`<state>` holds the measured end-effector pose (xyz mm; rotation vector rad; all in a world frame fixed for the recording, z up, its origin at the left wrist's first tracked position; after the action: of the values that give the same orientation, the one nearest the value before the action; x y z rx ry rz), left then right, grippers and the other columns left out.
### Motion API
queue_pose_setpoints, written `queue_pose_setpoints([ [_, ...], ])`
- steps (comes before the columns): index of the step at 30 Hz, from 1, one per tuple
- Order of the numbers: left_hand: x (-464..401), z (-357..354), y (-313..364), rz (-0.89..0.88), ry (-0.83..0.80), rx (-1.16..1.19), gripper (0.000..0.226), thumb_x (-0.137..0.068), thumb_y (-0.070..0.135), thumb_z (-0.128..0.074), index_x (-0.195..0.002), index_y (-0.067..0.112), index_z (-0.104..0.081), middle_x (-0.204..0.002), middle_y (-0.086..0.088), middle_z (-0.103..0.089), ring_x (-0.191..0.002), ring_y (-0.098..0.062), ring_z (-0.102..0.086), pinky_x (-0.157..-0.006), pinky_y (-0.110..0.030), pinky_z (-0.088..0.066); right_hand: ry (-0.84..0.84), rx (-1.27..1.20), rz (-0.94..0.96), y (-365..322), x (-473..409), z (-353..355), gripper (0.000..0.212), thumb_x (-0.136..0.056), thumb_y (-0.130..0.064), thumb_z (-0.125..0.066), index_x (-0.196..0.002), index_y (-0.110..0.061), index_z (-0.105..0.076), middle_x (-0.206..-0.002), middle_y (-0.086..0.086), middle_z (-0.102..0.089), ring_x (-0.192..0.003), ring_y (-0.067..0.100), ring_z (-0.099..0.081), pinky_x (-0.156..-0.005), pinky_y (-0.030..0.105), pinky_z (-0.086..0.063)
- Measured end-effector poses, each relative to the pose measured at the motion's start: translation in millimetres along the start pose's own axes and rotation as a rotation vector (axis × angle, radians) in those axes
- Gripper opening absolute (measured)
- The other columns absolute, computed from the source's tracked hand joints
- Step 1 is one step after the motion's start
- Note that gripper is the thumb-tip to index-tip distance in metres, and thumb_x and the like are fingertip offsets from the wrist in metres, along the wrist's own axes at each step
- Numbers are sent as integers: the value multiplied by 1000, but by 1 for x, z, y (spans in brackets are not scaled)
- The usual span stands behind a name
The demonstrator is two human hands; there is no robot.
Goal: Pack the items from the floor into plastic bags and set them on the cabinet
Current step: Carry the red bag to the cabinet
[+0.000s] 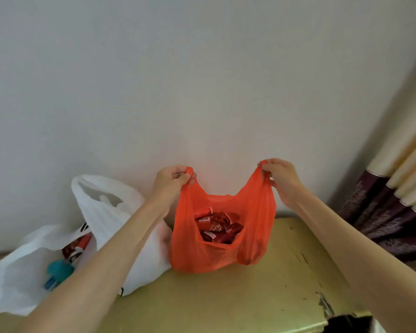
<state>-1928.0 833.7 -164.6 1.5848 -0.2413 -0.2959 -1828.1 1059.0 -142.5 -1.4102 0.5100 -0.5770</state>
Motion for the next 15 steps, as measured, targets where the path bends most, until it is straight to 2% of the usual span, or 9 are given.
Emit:
queue_pose_setpoints([
  [2,-16,-2,-10,17,21,6,25,-89,-11,-45,-82,7,-60,-66,1,-66,-49,2,-60,-55,-11,-49,-16,9,-13,6,-19,-4,27,-83,7,-44,-70,-10,-60,-66,4,-53,-62,13,-47,-63,27,-37],
  [4,-26,-3,-23,30,46,-2,28,-88,-11,-46,-78,11,-61,-56,7,-67,-50,1,-60,-58,-16,-48,-36,16,-40,14,-36,-7,27,-83,7,-45,-70,-11,-60,-68,4,-54,-62,13,-47,-60,24,-37],
  [7,-39,-1,-34,49,110,6,22,-88,-11,-46,-86,6,-60,-53,12,-67,-49,2,-60,-54,-12,-48,-54,22,-37,25,-58,-8,28,-82,6,-45,-67,-12,-60,-63,4,-52,-58,12,-45,-52,22,-35],
  [11,-48,1,-42,45,146,-49,29,-88,-11,-46,-78,12,-61,-53,13,-66,-47,3,-57,-49,-11,-46,-94,93,12,37,-78,-6,28,-84,4,-47,-67,-14,-61,-63,1,-53,-59,10,-46,-52,17,-37],
  [13,-46,1,-51,59,140,-81,24,-88,-11,-45,-84,6,-62,-50,12,-64,-45,2,-55,-43,-11,-43,-119,90,-16,46,-82,-6,23,-84,4,-47,-72,-10,-62,-63,1,-52,-58,9,-45,-47,11,-37],
  [15,-43,3,-60,69,147,-88,19,-89,-10,-45,-93,1,-60,-50,11,-64,-44,2,-54,-40,-10,-39,-138,68,-58,56,-84,-7,18,-84,4,-47,-79,-6,-62,-63,2,-52,-58,10,-45,-47,14,-38],
])
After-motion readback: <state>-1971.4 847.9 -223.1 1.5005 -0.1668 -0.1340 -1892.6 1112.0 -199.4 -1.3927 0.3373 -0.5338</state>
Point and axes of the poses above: each hand's wrist, its own x-axis away from the middle knuckle, its own z-axis out of the back of the hand, y = z × x, the point moved 4 cm from there along -x, towards the middle knuckle
